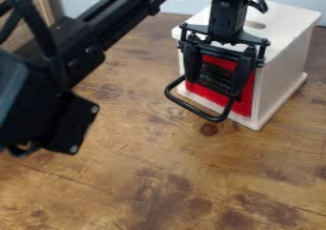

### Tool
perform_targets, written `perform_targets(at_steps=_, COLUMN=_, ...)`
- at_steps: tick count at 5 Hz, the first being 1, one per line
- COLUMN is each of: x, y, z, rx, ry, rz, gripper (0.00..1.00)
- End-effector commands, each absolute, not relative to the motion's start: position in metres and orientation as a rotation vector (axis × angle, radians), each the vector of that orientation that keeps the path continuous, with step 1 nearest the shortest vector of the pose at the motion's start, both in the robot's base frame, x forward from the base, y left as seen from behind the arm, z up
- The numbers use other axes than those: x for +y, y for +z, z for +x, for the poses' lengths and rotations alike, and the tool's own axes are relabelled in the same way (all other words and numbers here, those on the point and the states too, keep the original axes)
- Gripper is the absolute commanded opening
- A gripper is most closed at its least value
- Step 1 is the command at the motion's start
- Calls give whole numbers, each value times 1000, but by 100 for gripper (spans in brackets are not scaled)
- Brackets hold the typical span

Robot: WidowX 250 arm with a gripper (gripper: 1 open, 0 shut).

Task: Close the drawer

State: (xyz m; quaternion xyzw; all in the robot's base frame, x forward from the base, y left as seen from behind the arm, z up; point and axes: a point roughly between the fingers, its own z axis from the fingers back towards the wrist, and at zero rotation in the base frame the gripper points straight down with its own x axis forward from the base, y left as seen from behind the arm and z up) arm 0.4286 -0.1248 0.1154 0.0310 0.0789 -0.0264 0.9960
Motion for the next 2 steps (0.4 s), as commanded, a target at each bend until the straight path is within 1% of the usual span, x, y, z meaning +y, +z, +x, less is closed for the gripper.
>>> perform_targets(at_steps=1, x=-120, y=148, z=429, rx=85, ry=-40, rz=25, gripper=100)
perform_targets(at_steps=2, x=-119, y=149, z=425, rx=99, ry=-44, rz=10, gripper=100)
